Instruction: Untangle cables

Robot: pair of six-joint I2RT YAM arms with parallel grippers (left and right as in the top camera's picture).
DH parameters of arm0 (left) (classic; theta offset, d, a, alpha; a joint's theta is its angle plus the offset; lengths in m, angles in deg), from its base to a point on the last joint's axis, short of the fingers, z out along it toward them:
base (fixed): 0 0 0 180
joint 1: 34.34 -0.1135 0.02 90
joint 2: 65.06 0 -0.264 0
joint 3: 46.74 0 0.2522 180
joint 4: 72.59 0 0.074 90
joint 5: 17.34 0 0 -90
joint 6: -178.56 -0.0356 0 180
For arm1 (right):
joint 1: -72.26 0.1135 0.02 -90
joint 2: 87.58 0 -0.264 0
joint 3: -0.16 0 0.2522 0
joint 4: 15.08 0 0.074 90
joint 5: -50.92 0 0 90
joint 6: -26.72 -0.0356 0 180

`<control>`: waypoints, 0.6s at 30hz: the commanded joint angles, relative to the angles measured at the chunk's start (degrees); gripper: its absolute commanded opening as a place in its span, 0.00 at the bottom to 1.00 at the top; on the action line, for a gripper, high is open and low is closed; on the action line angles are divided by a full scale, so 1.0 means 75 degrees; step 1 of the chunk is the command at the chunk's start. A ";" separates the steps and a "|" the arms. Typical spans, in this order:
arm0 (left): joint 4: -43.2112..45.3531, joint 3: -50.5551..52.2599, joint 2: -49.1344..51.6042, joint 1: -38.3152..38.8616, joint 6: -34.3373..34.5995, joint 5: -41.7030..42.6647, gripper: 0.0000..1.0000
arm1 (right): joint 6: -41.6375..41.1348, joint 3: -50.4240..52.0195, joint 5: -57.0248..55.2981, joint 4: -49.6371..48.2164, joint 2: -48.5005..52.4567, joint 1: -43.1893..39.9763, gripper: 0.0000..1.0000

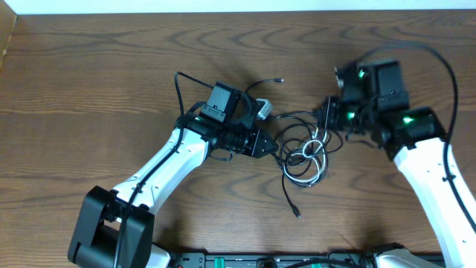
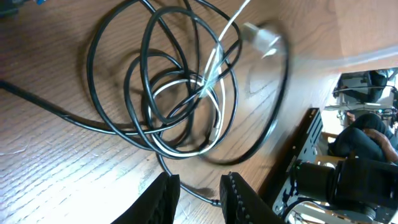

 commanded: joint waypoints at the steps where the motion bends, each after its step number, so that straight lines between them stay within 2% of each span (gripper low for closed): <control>1: -0.0006 -0.0099 0.0029 -0.0003 -0.0032 -0.0344 0.28 | 0.1996 -0.0647 0.0557 -0.0431 -0.0087 -0.0017 0.01; 3: 0.0000 -0.0099 0.0029 -0.0003 -0.0032 -0.0501 0.31 | 0.2017 -0.0866 0.0408 -0.0836 -0.0093 -0.0017 0.01; 6: 0.0038 -0.0099 0.0029 -0.0003 -0.0032 -0.0653 0.56 | 0.2011 -0.1198 0.0370 -0.1268 -0.0093 -0.0017 0.01; 10: 0.0087 -0.0099 0.0029 -0.0003 -0.0032 -0.0577 0.78 | 0.1772 -0.1381 0.0609 -0.1542 -0.0137 -0.0009 0.01; 11: 0.0169 -0.0099 0.0029 -0.0003 -0.0035 -0.0271 0.83 | 0.1655 -0.1390 0.0769 -0.1757 -0.0152 -0.0009 0.01; 15: 0.1035 -0.0102 -0.0020 -0.0006 -0.0032 0.0778 0.86 | 0.1113 -0.1402 0.1612 -0.2996 -0.0236 -0.0009 0.01; 18: 0.1387 -0.0102 -0.0137 -0.0087 -0.0029 0.0163 0.86 | 0.0300 -0.1402 0.2165 -0.4208 -0.0306 -0.0006 0.01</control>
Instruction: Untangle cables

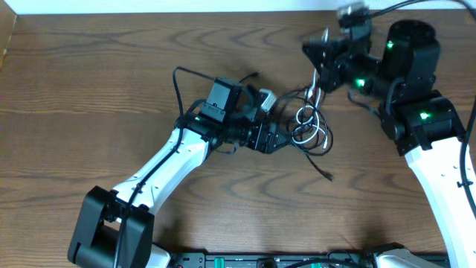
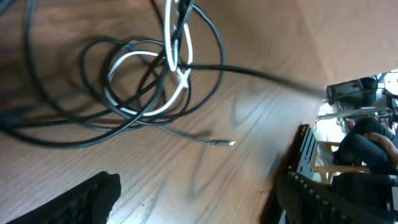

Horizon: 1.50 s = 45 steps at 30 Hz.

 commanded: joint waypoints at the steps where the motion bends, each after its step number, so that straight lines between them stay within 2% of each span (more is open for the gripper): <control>1: 0.0093 -0.0099 -0.0169 -0.0178 -0.0003 -0.0746 0.86 | -0.1008 -0.0187 0.1145 -0.0749 -0.0274 0.0006 0.01; 4: 0.0061 -0.0099 -0.0192 -0.0472 0.0233 -0.1370 0.86 | -0.0758 -0.0187 0.2326 -0.0796 -0.0271 0.0082 0.01; 7: 0.0076 -0.0099 -0.0192 -0.0807 0.0425 -0.1367 0.86 | -0.0519 -0.0187 0.2894 -0.1099 -0.0271 0.0070 0.01; 11: 0.0079 -0.0099 -0.0227 -0.1166 0.0641 -0.1361 0.86 | -0.1367 -0.0187 0.2171 -0.2929 -0.0274 -0.0117 0.01; 12: 0.0076 -0.0099 -0.0289 -0.1230 0.0717 -0.1317 0.85 | -0.1632 -0.0187 0.1652 -0.3762 -0.0274 -0.0187 0.01; 14: 0.0079 -0.0099 -0.0449 -0.1239 0.0711 -0.1247 0.85 | -0.1988 -0.0187 0.0758 -0.3978 -0.0289 -0.0277 0.01; 17: 0.0105 -0.0099 -0.0682 -0.1239 0.0711 -0.1247 0.85 | -0.1996 -0.0184 0.0093 -0.2664 -0.0286 -0.0318 0.01; 18: 0.0105 -0.0099 -0.0758 -0.1236 0.0717 -0.1244 0.85 | -0.1964 -0.0184 -0.0385 -0.1766 -0.0286 -0.0318 0.01; 21: 0.0032 -0.0096 -0.0799 -0.1055 0.0877 -0.1250 0.86 | -0.1766 -0.0184 -0.2451 0.0944 -0.0245 -0.0318 0.01; 26: -0.0096 -0.0096 -0.0679 -0.0484 0.0816 -0.1256 0.86 | -0.1778 -0.0184 -0.5625 0.3570 -0.0111 -0.0318 0.01; 33: 0.0309 -0.0096 -0.0431 0.0539 0.0816 -0.1364 0.86 | -0.1781 -0.0181 -0.7111 0.5243 0.0052 -0.0321 0.01; 37: 0.0289 -0.0096 -0.0227 0.0866 0.0822 -0.2556 0.86 | -0.2430 -0.0181 -0.8687 0.5913 0.0105 -0.0513 0.02; 41: 0.0262 -0.0096 -0.0122 0.0915 0.0825 -0.3506 0.86 | -0.2550 -0.0181 -0.9081 0.5998 0.0105 -0.0973 0.16; 42: 0.0259 -0.0096 -0.0093 0.0912 0.0825 -0.3733 0.86 | -0.2565 -0.0181 -0.9043 0.5951 0.0105 -0.1137 0.22; 44: 0.0251 -0.0096 -0.0041 0.0912 0.0825 -0.4103 0.86 | -0.2489 -0.0181 -0.8335 0.5668 0.0105 -0.1460 0.57; 45: 0.0256 -0.0096 -0.0015 0.0912 0.0822 -0.4115 0.86 | -0.2259 -0.0181 -0.7822 0.5517 0.0105 -0.1547 0.61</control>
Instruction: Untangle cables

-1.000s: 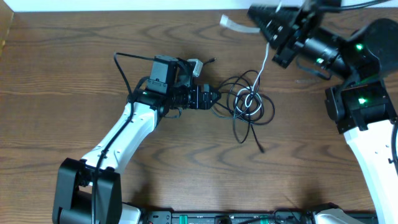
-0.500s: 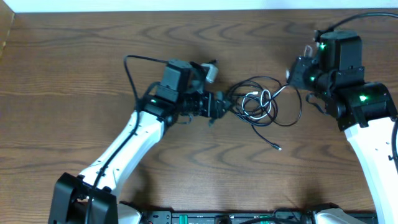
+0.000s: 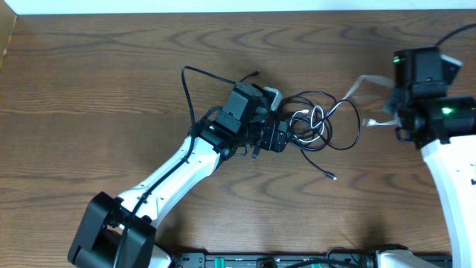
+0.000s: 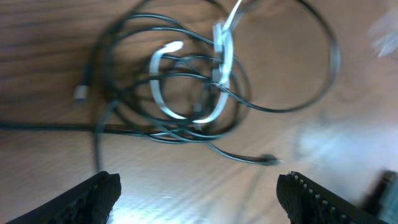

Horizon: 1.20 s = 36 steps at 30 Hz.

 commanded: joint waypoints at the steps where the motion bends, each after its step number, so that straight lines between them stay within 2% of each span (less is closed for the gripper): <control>1: 0.0015 -0.0096 0.0172 -0.0003 0.0015 -0.0889 0.86 | 0.0761 -0.0067 0.1568 -0.0513 0.0038 -0.0428 0.67; 4: 0.0108 -0.0096 0.0335 0.0000 0.0023 -0.0883 0.86 | 0.2270 -0.0067 0.4403 -0.1105 0.0087 -0.0513 0.75; 5: 0.0146 -0.0096 0.0428 -0.0003 0.0050 -0.0868 0.86 | 0.2460 -0.0067 0.5190 -0.1253 0.0134 -0.0466 0.75; 7: 0.0160 -0.0096 0.0600 -0.0003 0.0044 -0.0863 0.86 | 0.2448 -0.0067 0.5735 -0.1335 0.0268 -0.0303 0.73; 13: -0.0425 -0.0096 0.0667 -0.0399 0.0047 -0.0866 0.86 | 0.2445 -0.0050 0.5782 -0.1271 0.1174 0.0248 0.70; 19: -0.1384 -0.0096 0.0667 -0.1463 0.0114 -0.0851 0.85 | 0.2699 -0.0050 0.6362 -0.1247 0.2314 0.0766 0.70; 22: -0.1740 -0.0096 0.0667 -0.2025 0.0131 -0.0411 0.86 | 0.2769 -0.0050 0.6411 -0.1309 0.2833 0.1081 0.68; 26: -0.1888 -0.0096 0.0667 -0.2253 0.0131 0.0187 0.85 | 0.2725 -0.0050 0.5995 -0.1833 0.3558 0.1402 0.48; 34: -0.2145 -0.0096 0.0667 -0.2238 0.0131 0.0207 0.85 | 0.1824 -0.0050 0.5712 -0.2500 0.4733 0.1580 0.45; 36: -0.2148 -0.0096 0.0667 -0.2238 0.0131 0.0210 0.85 | 0.1696 -0.0050 0.5712 -0.2699 0.4794 0.1577 0.37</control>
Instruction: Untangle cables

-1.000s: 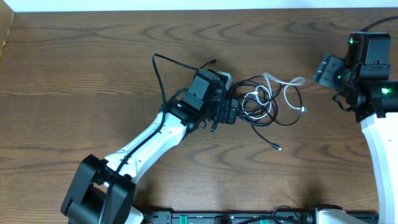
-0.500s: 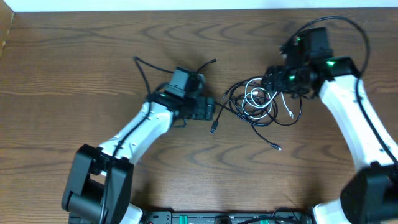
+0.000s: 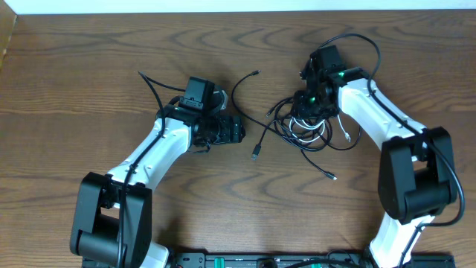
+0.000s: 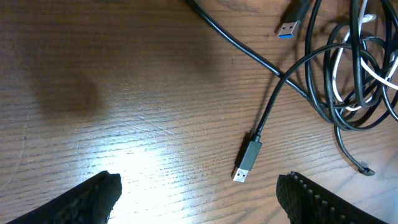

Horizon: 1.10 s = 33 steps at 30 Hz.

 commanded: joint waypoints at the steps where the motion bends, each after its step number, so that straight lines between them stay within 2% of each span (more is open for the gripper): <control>1: -0.0026 -0.0093 0.0009 -0.0017 -0.0012 0.0128 0.85 | -0.0376 -0.0047 -0.0076 -0.0289 0.0079 0.0064 0.32; 2: -0.0047 -0.0093 0.0009 -0.0017 -0.0012 0.0128 0.86 | -0.0376 -0.0050 0.0055 -0.0475 0.0047 0.0067 0.22; 3: -0.0052 -0.0093 0.0009 -0.0017 -0.0012 0.0128 0.85 | -0.0376 -0.0050 0.0140 -0.0530 0.0044 0.0067 0.18; 5: -0.0090 -0.0093 0.0009 -0.0017 -0.0012 0.0125 0.85 | -0.0373 -0.0052 0.0813 -0.0720 0.0035 0.0061 0.04; 6: -0.0125 -0.0093 0.0009 -0.0017 -0.0012 0.0125 0.86 | -0.0370 -0.0050 0.1043 -0.0749 0.0035 0.0055 0.01; 10: -0.0195 -0.0093 0.0009 -0.0017 -0.0012 0.0125 0.85 | -0.0224 -0.0070 0.3107 -0.1160 -0.0009 0.0000 0.01; 14: -0.0195 -0.0093 0.0009 -0.0017 -0.0012 0.0125 0.85 | -0.0216 -0.0073 0.5630 -0.2154 -0.0262 -0.0172 0.01; 18: -0.0192 -0.0093 0.0009 -0.0017 -0.0012 0.0125 0.85 | -0.1317 -0.0076 0.7373 -0.4103 -0.0729 -0.0411 0.01; 22: -0.0192 -0.0093 0.0009 -0.0017 -0.0012 0.0122 0.85 | -0.2693 -0.0076 0.7341 -0.6429 -0.1562 -0.0682 0.01; 25: -0.0192 -0.0093 0.0009 -0.0017 -0.0012 0.0122 0.85 | -0.2728 -0.0076 0.6531 -0.6834 -0.2276 -0.0877 0.01; 27: -0.0192 -0.0093 0.0009 -0.0017 -0.0012 0.0122 0.85 | -0.2535 -0.0076 0.5724 -0.6441 -0.2716 -0.0997 0.01; 33: -0.0192 -0.0093 0.0009 -0.0017 -0.0012 0.0125 0.85 | -0.1239 -0.0108 0.2174 -0.3220 -0.3672 -0.1113 0.01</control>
